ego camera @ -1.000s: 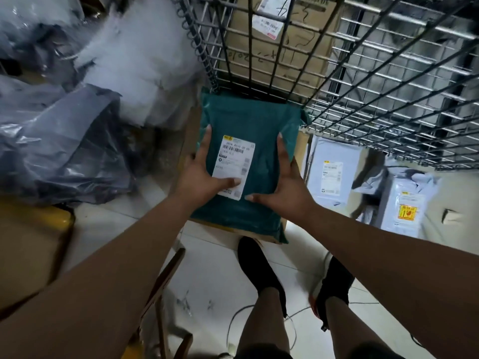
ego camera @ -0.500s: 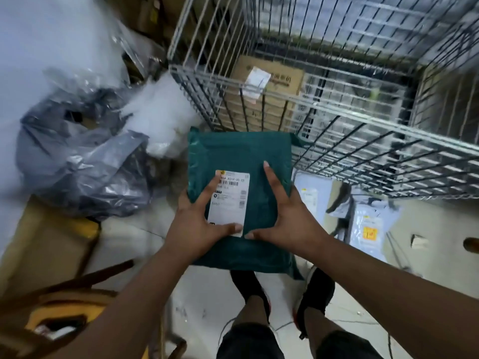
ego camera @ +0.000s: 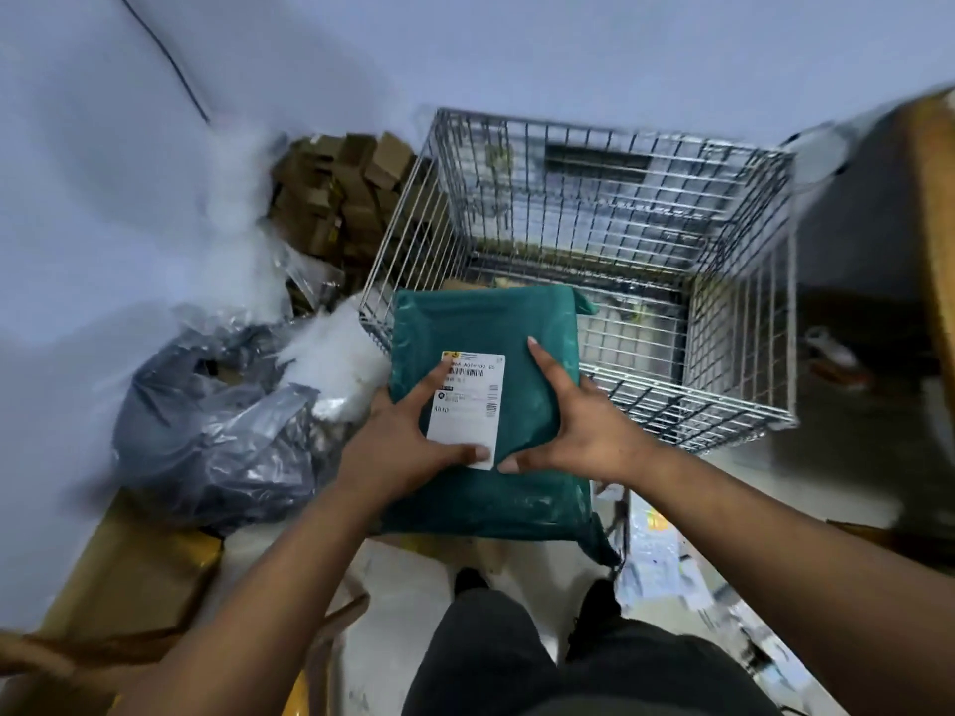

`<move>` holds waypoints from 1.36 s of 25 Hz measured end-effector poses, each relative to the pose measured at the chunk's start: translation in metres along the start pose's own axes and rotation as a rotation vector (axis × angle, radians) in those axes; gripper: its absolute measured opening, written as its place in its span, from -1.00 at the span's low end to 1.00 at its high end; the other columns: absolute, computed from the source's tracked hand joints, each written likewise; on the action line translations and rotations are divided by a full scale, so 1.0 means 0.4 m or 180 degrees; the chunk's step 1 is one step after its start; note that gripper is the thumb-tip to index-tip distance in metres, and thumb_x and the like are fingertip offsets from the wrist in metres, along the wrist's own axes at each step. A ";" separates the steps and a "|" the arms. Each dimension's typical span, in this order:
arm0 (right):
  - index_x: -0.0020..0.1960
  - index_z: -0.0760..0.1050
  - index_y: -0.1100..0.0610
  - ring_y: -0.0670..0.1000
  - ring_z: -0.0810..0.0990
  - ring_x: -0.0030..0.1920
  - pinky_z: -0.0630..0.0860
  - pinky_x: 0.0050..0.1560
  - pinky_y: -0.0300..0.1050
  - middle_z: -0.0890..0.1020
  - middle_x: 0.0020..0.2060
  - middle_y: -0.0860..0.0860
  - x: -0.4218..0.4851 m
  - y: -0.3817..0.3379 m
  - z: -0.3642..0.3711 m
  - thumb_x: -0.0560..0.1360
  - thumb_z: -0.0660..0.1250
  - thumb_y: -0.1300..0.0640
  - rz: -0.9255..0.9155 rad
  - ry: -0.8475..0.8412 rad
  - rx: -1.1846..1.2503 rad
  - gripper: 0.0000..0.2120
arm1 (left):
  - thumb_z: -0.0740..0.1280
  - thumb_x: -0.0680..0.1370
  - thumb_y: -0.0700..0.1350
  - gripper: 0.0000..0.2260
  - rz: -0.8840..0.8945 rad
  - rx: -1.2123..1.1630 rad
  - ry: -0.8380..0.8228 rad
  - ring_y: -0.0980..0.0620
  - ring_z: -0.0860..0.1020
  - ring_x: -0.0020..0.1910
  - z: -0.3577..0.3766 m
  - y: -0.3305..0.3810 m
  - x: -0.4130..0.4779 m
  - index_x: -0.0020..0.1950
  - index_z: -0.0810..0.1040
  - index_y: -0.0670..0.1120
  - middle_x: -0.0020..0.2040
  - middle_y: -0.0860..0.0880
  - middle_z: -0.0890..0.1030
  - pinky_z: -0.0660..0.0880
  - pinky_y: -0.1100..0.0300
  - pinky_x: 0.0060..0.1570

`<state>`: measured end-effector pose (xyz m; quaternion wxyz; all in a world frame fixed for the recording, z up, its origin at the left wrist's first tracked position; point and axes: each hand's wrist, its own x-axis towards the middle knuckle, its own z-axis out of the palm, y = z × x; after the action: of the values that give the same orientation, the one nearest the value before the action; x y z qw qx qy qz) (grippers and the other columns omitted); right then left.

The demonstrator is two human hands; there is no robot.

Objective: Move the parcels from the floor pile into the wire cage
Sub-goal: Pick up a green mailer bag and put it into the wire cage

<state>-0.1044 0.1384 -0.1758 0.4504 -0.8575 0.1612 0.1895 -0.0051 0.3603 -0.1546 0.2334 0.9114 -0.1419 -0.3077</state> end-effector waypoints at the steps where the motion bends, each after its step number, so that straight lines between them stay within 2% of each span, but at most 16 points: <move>1: 0.55 -0.30 -0.42 0.16 0.33 0.47 0.33 0.48 -0.08 0.23 0.51 0.11 -0.016 -0.013 -0.021 0.11 0.65 -0.35 0.0003 0.0069 0.0014 0.37 | 0.57 0.25 0.38 -0.02 0.0063 0.0003 0.0005 -0.18 0.34 0.51 -0.018 0.024 -0.007 0.51 0.03 0.55 0.52 -0.07 0.24 0.34 -0.09 0.49; 7: 0.60 -0.24 -0.32 0.17 0.38 0.42 0.29 0.42 -0.18 0.27 0.46 0.14 -0.086 -0.113 -0.104 0.22 0.66 -0.22 0.0003 0.0584 0.0011 0.31 | 0.58 0.28 0.34 -0.04 0.0454 0.0080 0.0099 -0.18 0.35 0.50 -0.118 0.108 -0.015 0.50 0.04 0.56 0.53 -0.07 0.23 0.34 -0.11 0.48; 10: 0.59 -0.25 -0.34 0.18 0.43 0.40 0.33 0.43 -0.09 0.29 0.45 0.16 -0.105 -0.162 -0.119 0.25 0.65 -0.21 0.0040 0.0867 0.0074 0.28 | 0.58 0.31 0.31 -0.05 0.0652 0.0136 0.0141 -0.15 0.32 0.52 -0.169 0.129 -0.012 0.52 0.06 0.53 0.56 -0.05 0.20 0.34 -0.11 0.46; 13: 0.58 -0.29 -0.35 0.20 0.47 0.38 0.40 0.43 0.00 0.31 0.48 0.16 -0.117 -0.200 -0.129 0.28 0.61 -0.25 0.0045 0.1108 0.0110 0.25 | 0.55 0.28 0.37 -0.04 0.0816 0.0222 0.0172 -0.14 0.35 0.50 -0.205 0.138 0.001 0.51 0.01 0.56 0.54 -0.05 0.23 0.36 -0.14 0.46; 18: 0.53 -0.28 -0.46 0.17 0.42 0.45 0.35 0.49 0.07 0.25 0.55 0.12 -0.135 -0.241 -0.141 0.30 0.54 -0.35 0.0163 0.1605 0.0053 0.16 | 0.54 0.29 0.39 -0.02 0.1116 0.0329 0.0231 -0.13 0.44 0.41 -0.242 0.177 0.019 0.53 -0.01 0.53 0.50 -0.06 0.30 0.43 -0.05 0.32; 22: 0.55 -0.15 -0.47 0.02 0.31 0.50 0.21 0.43 -0.21 0.21 0.54 0.00 -0.131 -0.239 -0.164 0.36 0.57 -0.22 0.0021 0.1841 0.0554 0.06 | 0.53 0.28 0.40 -0.03 0.1235 0.0259 0.0278 -0.16 0.47 0.36 -0.246 0.217 0.042 0.49 -0.06 0.59 0.44 -0.06 0.32 0.49 -0.08 0.28; 23: 0.55 -0.12 -0.47 -0.01 0.30 0.50 0.20 0.42 -0.23 0.22 0.54 -0.02 -0.125 -0.234 -0.171 0.37 0.57 -0.19 -0.0041 0.1902 0.0631 0.05 | 0.52 0.29 0.40 -0.04 0.1268 0.0269 0.0313 -0.16 0.48 0.34 -0.248 0.228 0.050 0.48 -0.07 0.60 0.43 -0.06 0.32 0.51 -0.08 0.25; 26: 0.55 -0.18 -0.45 -0.09 0.40 0.47 0.36 0.46 -0.08 0.31 0.51 -0.14 -0.096 -0.204 -0.193 0.37 0.62 -0.08 -0.0258 0.2003 0.1180 0.14 | 0.53 0.32 0.37 -0.01 0.1377 0.0286 0.0558 -0.13 0.54 0.28 -0.258 0.257 0.071 0.52 -0.11 0.56 0.47 -0.05 0.34 0.56 -0.02 0.10; 28: 0.55 -0.25 -0.43 -0.13 0.54 0.35 0.50 0.36 -0.02 0.42 0.44 -0.16 -0.078 -0.184 -0.209 0.35 0.65 0.00 -0.0229 0.1997 0.1834 0.23 | 0.55 0.34 0.31 0.05 0.1455 0.0236 0.0726 -0.08 0.53 0.33 -0.267 0.271 0.085 0.57 -0.14 0.46 0.54 0.00 0.33 0.56 0.03 0.06; 29: 0.57 -0.19 -0.39 -0.12 0.60 0.28 0.54 0.30 0.00 0.50 0.39 -0.14 -0.069 -0.176 -0.218 0.33 0.66 0.03 -0.0155 0.2022 0.2115 0.22 | 0.55 0.35 0.30 0.06 0.1500 0.0254 0.0792 -0.07 0.50 0.37 -0.273 0.279 0.092 0.59 -0.15 0.43 0.56 0.03 0.32 0.55 0.02 0.08; 30: 0.59 -0.05 -0.31 -0.08 0.65 0.22 0.58 0.26 0.04 0.58 0.31 -0.11 -0.054 -0.170 -0.229 0.31 0.67 0.05 -0.0078 0.2023 0.2365 0.15 | 0.55 0.36 0.31 0.05 0.1544 0.0300 0.0869 -0.05 0.47 0.41 -0.277 0.291 0.101 0.60 -0.14 0.41 0.58 0.05 0.31 0.55 0.00 0.13; 32: 0.50 0.25 -0.17 0.05 0.69 0.15 0.61 0.20 0.17 0.65 0.23 -0.02 -0.027 -0.158 -0.253 0.24 0.70 0.05 0.0008 0.1976 0.2731 -0.03 | 0.53 0.37 0.32 0.02 0.1567 0.0371 0.0971 -0.02 0.44 0.46 -0.281 0.317 0.124 0.61 -0.09 0.37 0.58 0.11 0.32 0.52 -0.04 0.24; 34: 0.47 0.29 -0.26 0.13 0.67 0.18 0.63 0.16 0.21 0.58 0.31 0.03 -0.001 -0.145 -0.288 0.21 0.73 -0.01 0.0071 0.1970 0.2778 -0.03 | 0.55 0.38 0.29 0.00 0.1476 0.0305 0.0994 0.00 0.42 0.48 -0.279 0.342 0.153 0.63 -0.04 0.33 0.58 0.13 0.33 0.47 -0.05 0.30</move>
<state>-0.0581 0.0738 -0.0739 0.6945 -0.6045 0.3594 -0.1521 0.0964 0.2571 -0.0365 0.2732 0.9010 -0.3233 -0.0950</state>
